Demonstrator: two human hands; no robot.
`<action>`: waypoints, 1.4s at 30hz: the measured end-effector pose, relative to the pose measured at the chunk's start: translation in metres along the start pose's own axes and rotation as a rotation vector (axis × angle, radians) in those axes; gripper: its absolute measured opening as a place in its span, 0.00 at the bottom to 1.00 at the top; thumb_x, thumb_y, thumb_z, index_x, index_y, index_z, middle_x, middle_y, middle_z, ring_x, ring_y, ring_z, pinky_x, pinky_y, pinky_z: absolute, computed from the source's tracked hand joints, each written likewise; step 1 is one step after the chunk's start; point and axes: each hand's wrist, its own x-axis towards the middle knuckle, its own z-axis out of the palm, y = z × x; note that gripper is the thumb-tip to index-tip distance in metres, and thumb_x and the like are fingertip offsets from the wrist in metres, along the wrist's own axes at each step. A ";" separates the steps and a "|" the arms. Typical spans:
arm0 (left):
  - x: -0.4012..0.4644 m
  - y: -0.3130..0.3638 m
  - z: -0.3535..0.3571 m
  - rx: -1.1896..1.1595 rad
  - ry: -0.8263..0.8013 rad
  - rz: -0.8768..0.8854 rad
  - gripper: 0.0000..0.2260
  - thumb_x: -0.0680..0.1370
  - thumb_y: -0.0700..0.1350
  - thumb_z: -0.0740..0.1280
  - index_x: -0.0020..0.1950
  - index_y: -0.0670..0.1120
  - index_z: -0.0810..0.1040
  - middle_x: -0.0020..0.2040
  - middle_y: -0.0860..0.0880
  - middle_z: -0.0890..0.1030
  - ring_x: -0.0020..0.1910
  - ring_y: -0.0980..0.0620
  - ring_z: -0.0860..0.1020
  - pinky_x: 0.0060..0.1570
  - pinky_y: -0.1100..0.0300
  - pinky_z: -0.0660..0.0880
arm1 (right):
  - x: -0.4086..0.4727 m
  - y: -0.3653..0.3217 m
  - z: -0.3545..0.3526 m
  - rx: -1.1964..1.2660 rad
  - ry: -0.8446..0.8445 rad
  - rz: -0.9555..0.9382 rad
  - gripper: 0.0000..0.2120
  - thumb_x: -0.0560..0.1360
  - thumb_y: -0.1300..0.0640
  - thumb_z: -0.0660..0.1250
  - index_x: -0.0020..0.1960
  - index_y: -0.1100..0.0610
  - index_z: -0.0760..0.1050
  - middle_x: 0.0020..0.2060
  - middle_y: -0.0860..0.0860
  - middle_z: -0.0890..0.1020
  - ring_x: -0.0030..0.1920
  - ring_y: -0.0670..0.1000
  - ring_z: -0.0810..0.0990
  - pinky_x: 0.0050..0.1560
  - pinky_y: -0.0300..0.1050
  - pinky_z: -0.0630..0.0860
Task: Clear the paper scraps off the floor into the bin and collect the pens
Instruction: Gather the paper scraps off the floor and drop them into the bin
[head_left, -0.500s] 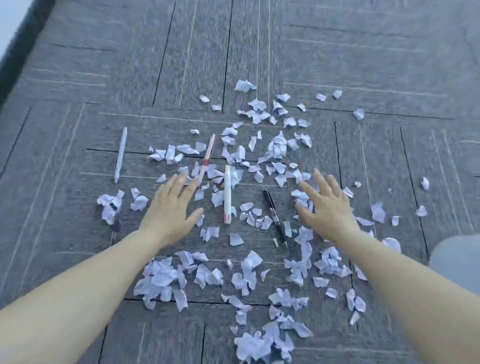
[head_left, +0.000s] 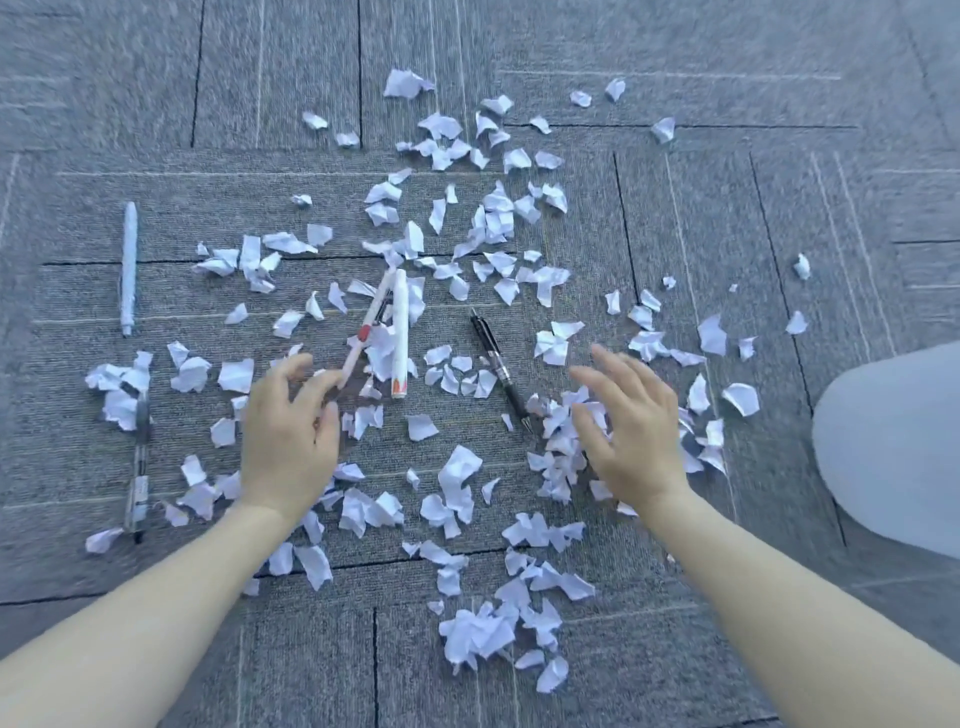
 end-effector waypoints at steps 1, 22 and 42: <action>-0.007 -0.006 -0.001 0.057 -0.020 -0.058 0.16 0.78 0.45 0.61 0.66 0.47 0.73 0.68 0.41 0.67 0.67 0.41 0.65 0.67 0.40 0.60 | 0.007 0.009 -0.005 -0.011 0.057 0.119 0.22 0.77 0.42 0.55 0.69 0.45 0.70 0.75 0.48 0.64 0.75 0.55 0.58 0.71 0.57 0.54; -0.137 0.042 0.018 0.138 -0.521 0.475 0.54 0.63 0.78 0.59 0.78 0.47 0.46 0.78 0.42 0.48 0.76 0.39 0.47 0.69 0.33 0.49 | -0.119 -0.021 0.040 -0.145 -0.413 -0.570 0.47 0.69 0.24 0.56 0.79 0.48 0.50 0.78 0.57 0.49 0.77 0.63 0.47 0.74 0.66 0.49; -0.057 0.069 0.059 0.125 -0.249 0.757 0.06 0.75 0.35 0.59 0.45 0.42 0.76 0.37 0.46 0.76 0.34 0.46 0.73 0.32 0.55 0.69 | -0.069 -0.044 0.062 -0.152 -0.077 -0.397 0.15 0.67 0.65 0.66 0.54 0.61 0.74 0.43 0.56 0.78 0.38 0.57 0.76 0.34 0.48 0.71</action>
